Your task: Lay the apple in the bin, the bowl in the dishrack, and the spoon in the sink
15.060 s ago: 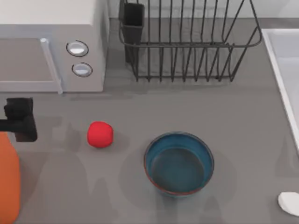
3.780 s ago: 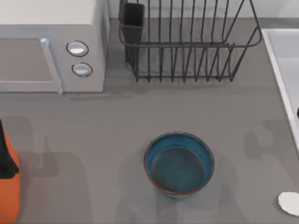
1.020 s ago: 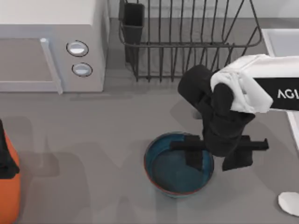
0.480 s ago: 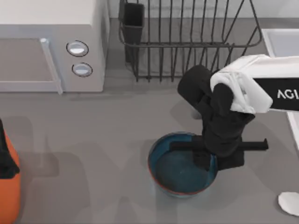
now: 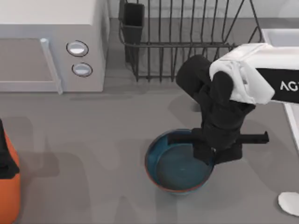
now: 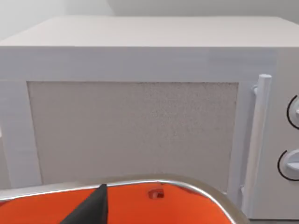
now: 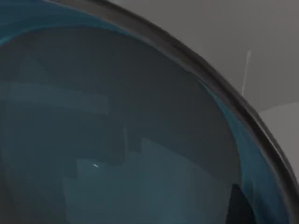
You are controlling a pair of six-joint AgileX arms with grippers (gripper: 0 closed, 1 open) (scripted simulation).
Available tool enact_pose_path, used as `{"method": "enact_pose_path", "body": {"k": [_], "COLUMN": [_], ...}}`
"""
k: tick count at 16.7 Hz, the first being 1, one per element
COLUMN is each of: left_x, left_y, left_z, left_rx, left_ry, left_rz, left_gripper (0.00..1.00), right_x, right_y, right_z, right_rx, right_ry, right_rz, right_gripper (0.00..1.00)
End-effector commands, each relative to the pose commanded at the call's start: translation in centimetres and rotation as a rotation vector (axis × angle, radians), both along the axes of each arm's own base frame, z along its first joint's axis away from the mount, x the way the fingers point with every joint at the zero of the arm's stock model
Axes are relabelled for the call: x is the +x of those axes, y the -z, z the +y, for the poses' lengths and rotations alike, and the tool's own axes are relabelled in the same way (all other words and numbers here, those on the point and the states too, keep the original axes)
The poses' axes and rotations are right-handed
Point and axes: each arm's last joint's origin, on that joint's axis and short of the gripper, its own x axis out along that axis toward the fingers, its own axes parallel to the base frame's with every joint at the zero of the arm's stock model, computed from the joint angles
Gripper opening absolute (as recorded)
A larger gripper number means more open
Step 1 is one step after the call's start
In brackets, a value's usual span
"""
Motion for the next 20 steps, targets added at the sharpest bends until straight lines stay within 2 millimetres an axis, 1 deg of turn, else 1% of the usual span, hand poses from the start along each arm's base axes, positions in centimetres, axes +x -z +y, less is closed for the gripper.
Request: {"method": "enact_pose_path", "body": {"k": [5, 7, 8, 13, 16, 18, 20], "left_x": [0.0, 0.0, 0.0, 0.0, 0.0, 0.0, 0.0], "left_y": [0.0, 0.0, 0.0, 0.0, 0.0, 0.0, 0.0], "left_z": [0.0, 0.0, 0.0, 0.0, 0.0, 0.0, 0.0], "left_rx": [0.000, 0.000, 0.000, 0.000, 0.000, 0.000, 0.000], "left_ry": [0.000, 0.000, 0.000, 0.000, 0.000, 0.000, 0.000], "left_rz": [0.000, 0.000, 0.000, 0.000, 0.000, 0.000, 0.000], "left_gripper": [1.00, 1.00, 1.00, 1.00, 1.00, 1.00, 1.00], "right_x": [-0.2, -0.3, -0.4, -0.4, -0.6, -1.0, -1.5], "right_y": [-5.9, -7.6, -7.9, -7.9, -9.2, -10.5, -12.2], "right_z": [-0.2, -0.3, -0.3, -0.1, 1.1, 2.2, 3.5], "right_rx": [-0.015, -0.007, -0.005, -0.005, 0.000, 0.001, -0.001], "right_ry": [0.001, -0.001, -0.002, -0.016, -0.101, -0.175, -0.242], "right_rz": [0.019, 0.007, 0.004, -0.016, -0.175, -0.345, -0.550], "right_gripper": [0.00, 0.00, 0.00, 0.00, 0.00, 0.00, 0.00]}}
